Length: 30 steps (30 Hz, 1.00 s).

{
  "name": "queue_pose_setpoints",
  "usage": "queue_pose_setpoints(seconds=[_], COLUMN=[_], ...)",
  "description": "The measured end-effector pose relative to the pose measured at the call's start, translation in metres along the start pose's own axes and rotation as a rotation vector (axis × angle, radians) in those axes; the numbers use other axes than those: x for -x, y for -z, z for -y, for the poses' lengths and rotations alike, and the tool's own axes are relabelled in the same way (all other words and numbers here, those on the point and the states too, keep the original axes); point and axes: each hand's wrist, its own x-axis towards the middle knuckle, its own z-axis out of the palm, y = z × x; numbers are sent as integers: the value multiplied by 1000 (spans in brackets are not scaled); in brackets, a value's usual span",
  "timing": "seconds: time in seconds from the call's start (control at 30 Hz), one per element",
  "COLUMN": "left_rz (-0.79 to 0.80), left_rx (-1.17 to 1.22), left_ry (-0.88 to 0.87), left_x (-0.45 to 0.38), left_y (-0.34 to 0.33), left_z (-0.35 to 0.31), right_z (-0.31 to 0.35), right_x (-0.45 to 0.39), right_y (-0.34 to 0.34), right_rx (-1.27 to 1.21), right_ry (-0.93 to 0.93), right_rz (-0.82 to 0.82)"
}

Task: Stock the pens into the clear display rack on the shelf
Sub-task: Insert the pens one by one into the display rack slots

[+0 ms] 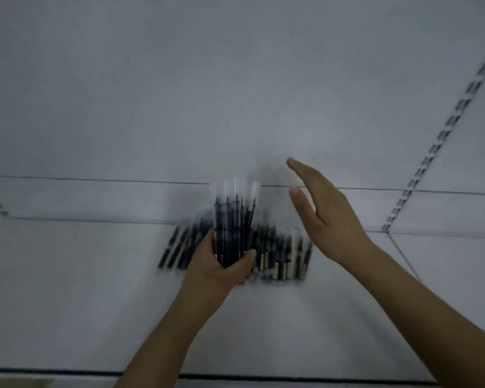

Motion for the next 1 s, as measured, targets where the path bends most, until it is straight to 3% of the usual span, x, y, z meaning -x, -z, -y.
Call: queue_pose_setpoints(seconds=[0.27, 0.63, 1.0], left_rz=[321, 647, 841], left_rx=[34, 39, 62], left_ry=[-31, -60, -56], left_x=[21, 97, 110], left_y=[-180, -514, -753], left_z=[-17, -38, -65], right_z=[-76, -231, -343], right_x=[98, 306, 405], right_y=[161, 409, 547], right_rx=[154, 288, 382], right_ry=[-180, -461, -618], right_rz=[-207, -453, -544])
